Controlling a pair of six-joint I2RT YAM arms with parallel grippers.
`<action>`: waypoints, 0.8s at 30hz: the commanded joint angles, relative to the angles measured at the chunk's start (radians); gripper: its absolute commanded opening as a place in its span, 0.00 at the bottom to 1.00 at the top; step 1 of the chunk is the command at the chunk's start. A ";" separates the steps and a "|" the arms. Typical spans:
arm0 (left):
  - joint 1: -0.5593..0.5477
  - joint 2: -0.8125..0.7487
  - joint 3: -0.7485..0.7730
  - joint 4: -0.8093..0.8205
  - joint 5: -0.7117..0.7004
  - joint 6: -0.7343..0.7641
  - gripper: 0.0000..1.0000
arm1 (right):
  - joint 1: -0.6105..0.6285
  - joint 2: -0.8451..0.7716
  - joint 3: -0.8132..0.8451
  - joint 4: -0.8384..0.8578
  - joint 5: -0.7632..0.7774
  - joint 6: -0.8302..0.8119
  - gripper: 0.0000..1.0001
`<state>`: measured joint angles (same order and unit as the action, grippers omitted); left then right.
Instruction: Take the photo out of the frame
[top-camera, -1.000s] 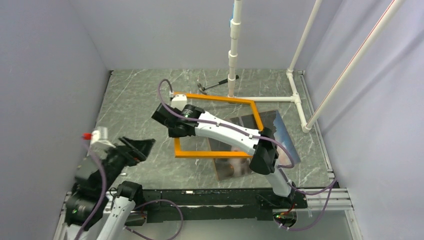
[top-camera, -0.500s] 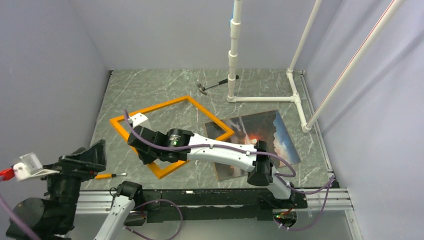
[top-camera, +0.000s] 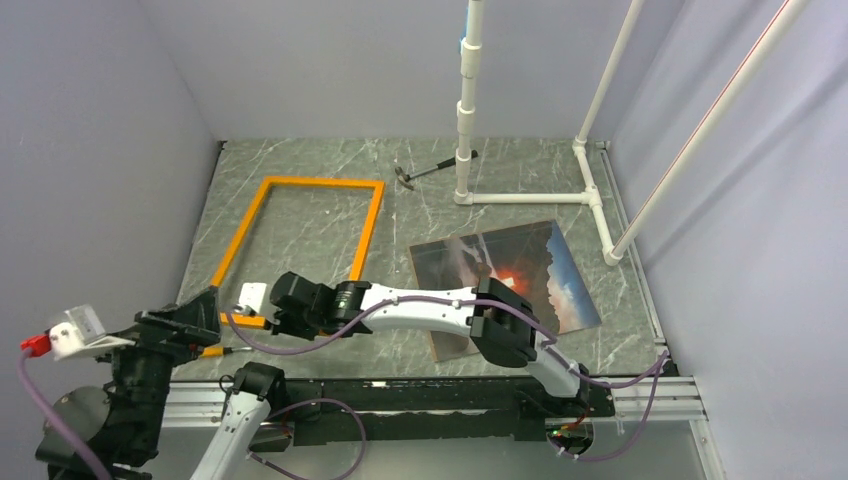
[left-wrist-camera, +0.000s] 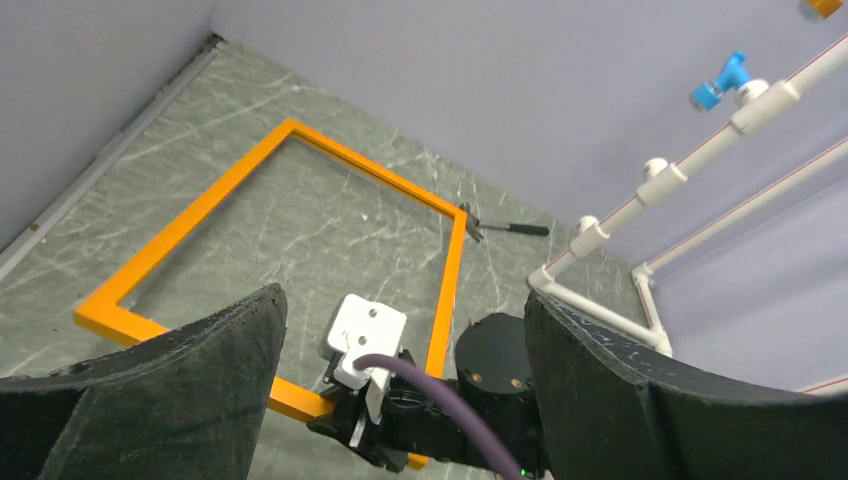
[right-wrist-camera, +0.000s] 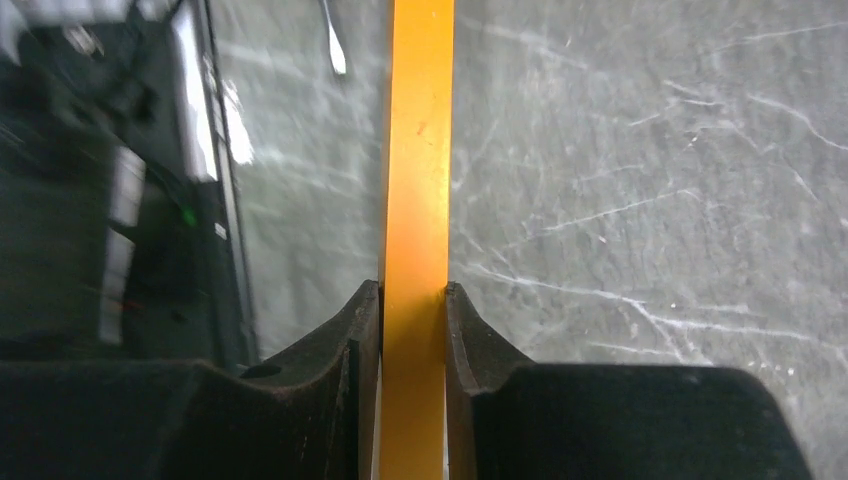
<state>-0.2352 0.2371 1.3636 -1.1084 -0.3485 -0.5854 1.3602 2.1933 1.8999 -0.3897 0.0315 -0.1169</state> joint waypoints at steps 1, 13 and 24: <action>-0.001 -0.008 -0.040 0.012 0.052 -0.026 0.90 | -0.063 -0.055 -0.092 0.293 -0.101 -0.310 0.00; -0.001 -0.013 -0.111 0.038 0.097 -0.047 0.90 | -0.216 0.074 -0.061 0.299 -0.329 -0.478 0.00; -0.001 -0.008 -0.201 0.079 0.166 -0.071 0.91 | -0.223 0.135 -0.040 0.272 -0.247 -0.472 0.44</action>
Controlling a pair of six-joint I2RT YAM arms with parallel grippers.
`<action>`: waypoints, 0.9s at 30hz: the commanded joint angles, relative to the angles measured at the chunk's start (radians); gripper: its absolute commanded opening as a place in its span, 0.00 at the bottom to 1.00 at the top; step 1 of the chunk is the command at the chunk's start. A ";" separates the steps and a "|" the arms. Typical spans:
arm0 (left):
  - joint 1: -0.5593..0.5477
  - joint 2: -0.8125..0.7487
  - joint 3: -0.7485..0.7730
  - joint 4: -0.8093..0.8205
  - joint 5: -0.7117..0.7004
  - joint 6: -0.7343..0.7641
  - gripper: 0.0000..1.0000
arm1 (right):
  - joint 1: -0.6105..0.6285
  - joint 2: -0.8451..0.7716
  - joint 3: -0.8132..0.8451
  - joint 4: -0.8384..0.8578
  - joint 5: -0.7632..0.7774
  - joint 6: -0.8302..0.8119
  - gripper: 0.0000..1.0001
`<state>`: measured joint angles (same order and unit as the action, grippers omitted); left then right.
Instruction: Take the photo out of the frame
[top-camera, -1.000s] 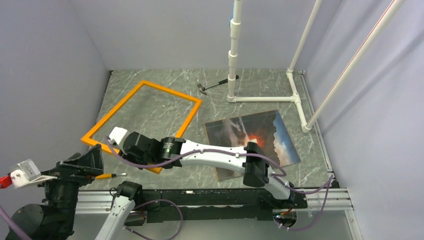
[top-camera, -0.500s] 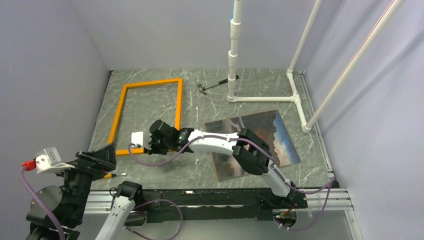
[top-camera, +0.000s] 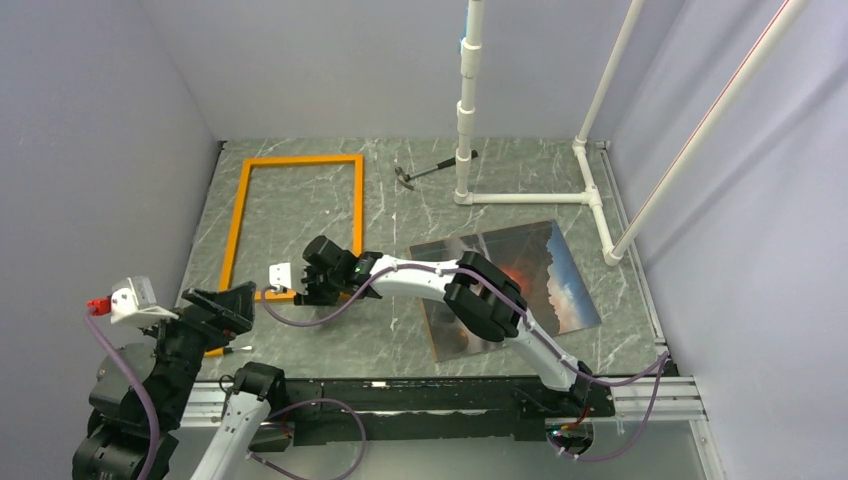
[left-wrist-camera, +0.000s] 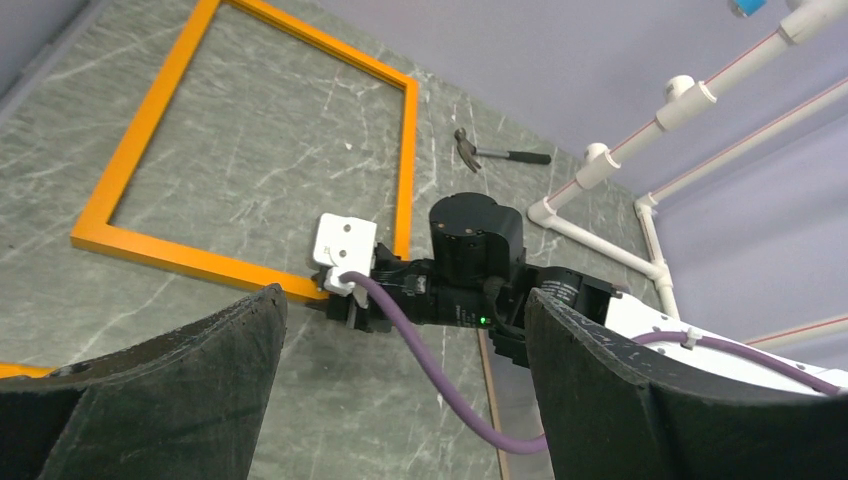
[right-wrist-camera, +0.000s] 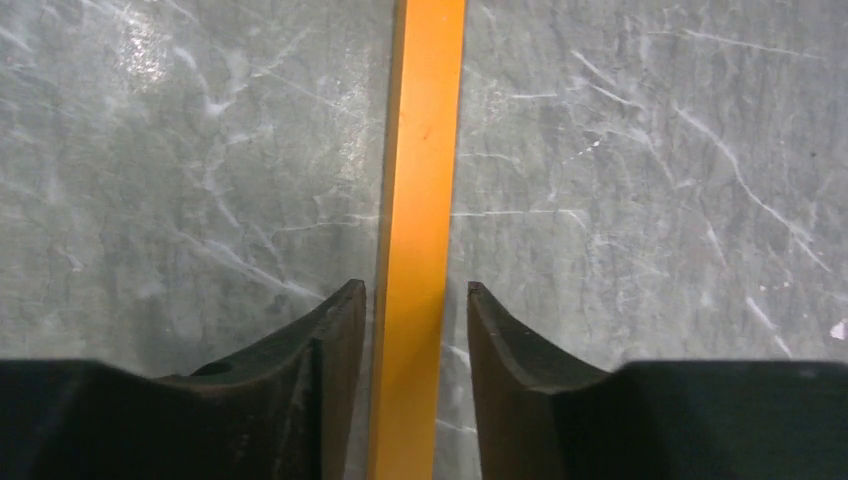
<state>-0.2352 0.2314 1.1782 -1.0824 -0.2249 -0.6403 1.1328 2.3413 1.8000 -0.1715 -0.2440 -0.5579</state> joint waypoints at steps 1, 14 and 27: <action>-0.001 -0.001 -0.021 0.055 0.046 -0.016 0.91 | 0.004 -0.019 0.060 0.047 0.047 -0.021 0.47; 0.000 0.068 -0.308 0.274 0.362 -0.050 0.94 | -0.009 -0.679 -0.556 0.027 0.501 0.527 0.85; -0.202 0.572 -0.650 0.986 0.807 -0.243 0.91 | -0.407 -1.197 -1.052 -0.312 0.567 1.116 0.89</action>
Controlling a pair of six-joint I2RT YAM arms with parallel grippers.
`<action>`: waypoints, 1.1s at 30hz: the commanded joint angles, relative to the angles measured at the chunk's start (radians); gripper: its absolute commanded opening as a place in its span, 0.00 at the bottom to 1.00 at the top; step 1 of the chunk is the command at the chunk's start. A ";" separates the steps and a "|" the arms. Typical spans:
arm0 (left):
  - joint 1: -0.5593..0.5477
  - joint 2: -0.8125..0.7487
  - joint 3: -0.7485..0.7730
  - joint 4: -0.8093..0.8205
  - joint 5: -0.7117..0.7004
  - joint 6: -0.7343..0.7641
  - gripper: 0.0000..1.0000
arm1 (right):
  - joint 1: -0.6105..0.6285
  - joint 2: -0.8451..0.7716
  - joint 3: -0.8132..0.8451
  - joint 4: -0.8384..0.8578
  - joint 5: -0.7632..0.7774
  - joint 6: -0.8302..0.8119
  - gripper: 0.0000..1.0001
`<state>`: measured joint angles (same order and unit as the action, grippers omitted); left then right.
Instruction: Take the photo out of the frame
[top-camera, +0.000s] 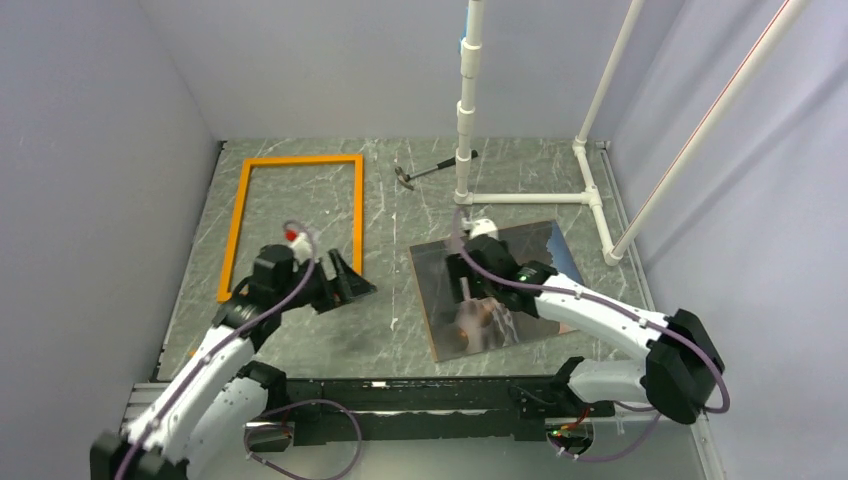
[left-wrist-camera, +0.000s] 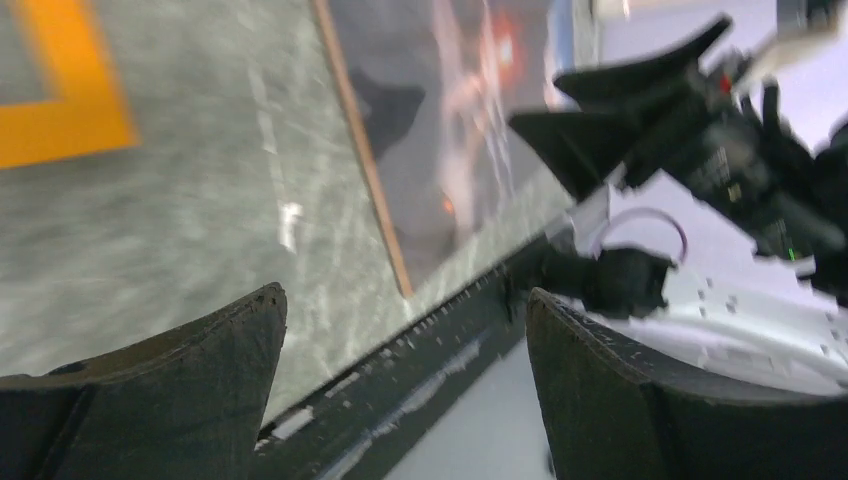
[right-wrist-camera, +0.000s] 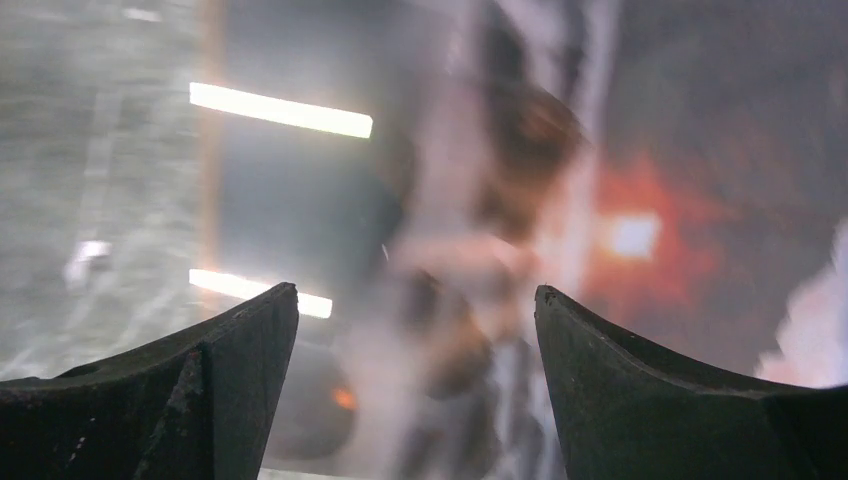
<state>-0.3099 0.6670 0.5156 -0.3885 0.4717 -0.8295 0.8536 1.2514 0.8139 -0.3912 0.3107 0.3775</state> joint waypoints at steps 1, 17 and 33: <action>-0.168 0.195 0.024 0.305 0.095 -0.050 0.92 | -0.182 -0.125 -0.076 -0.102 0.002 0.188 0.90; -0.472 0.625 -0.049 0.689 -0.159 -0.201 0.90 | -0.930 -0.178 -0.170 -0.033 -0.139 0.307 0.93; -0.478 0.744 -0.084 0.859 -0.066 -0.239 0.91 | -1.097 0.080 -0.131 0.148 0.078 0.286 0.98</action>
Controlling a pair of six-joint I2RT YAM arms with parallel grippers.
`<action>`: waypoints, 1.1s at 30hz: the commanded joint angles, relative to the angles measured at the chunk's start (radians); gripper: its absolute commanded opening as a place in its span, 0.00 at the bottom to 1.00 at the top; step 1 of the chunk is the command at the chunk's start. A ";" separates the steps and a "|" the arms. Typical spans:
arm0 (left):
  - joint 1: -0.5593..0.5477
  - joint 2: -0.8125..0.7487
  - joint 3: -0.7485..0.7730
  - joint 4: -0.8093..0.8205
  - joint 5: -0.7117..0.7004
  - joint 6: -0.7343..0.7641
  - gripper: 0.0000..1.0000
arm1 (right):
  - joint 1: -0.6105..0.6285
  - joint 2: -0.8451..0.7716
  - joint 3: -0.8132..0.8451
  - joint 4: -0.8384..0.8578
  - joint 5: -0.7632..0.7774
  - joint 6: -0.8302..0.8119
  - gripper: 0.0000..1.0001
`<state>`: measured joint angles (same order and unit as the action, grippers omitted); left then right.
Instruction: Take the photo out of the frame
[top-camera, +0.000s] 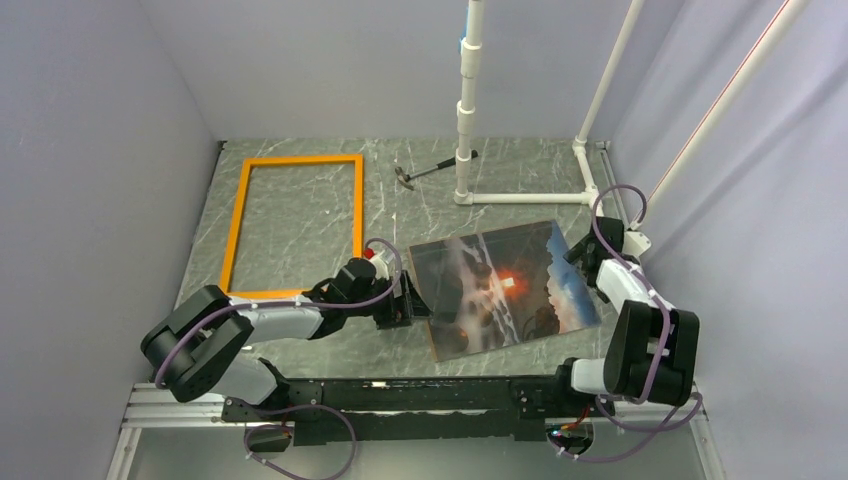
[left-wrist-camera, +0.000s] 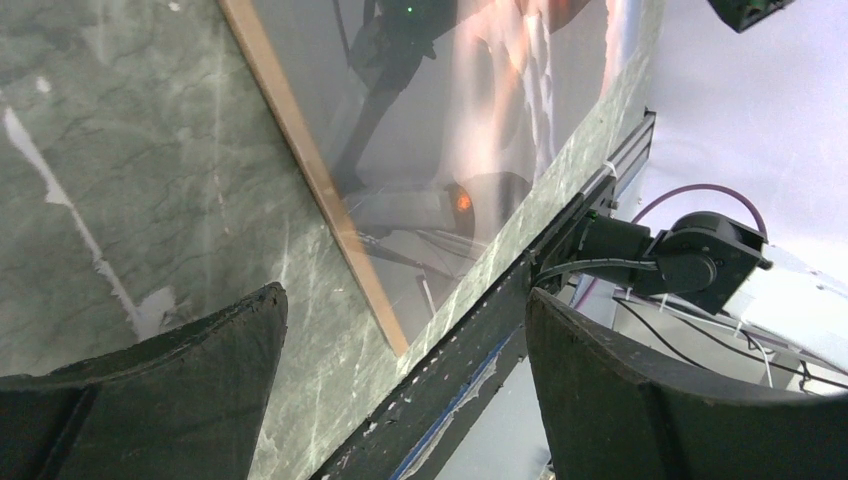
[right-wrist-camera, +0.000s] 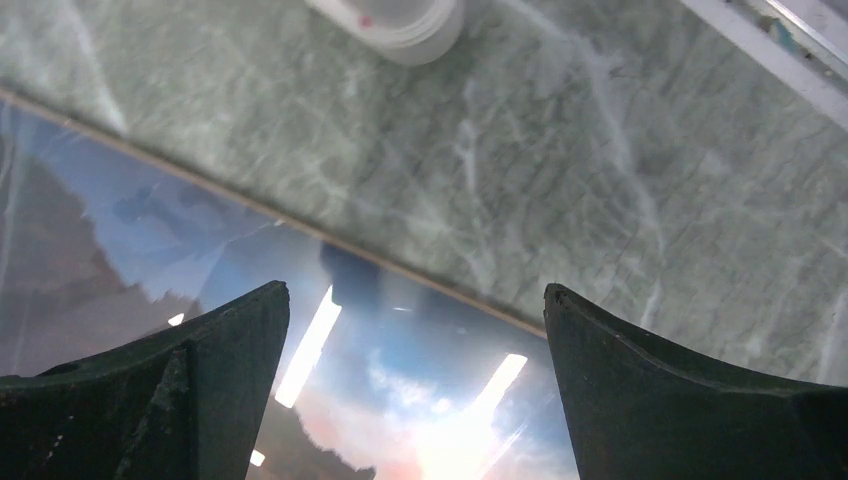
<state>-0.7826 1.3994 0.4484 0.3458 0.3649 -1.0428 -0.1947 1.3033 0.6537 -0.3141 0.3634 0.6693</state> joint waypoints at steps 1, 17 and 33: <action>-0.005 0.012 -0.026 0.137 0.040 -0.030 0.91 | -0.051 0.030 0.021 0.081 0.020 -0.004 0.99; -0.006 -0.017 -0.022 0.058 -0.021 -0.013 0.92 | -0.052 0.023 -0.091 0.086 -0.210 0.054 0.99; -0.003 -0.014 -0.030 0.041 -0.040 -0.009 0.93 | -0.031 -0.135 -0.081 -0.023 -0.259 0.002 1.00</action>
<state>-0.7826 1.3987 0.4099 0.3691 0.3412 -1.0599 -0.2447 1.1980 0.5159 -0.2691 0.0589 0.7250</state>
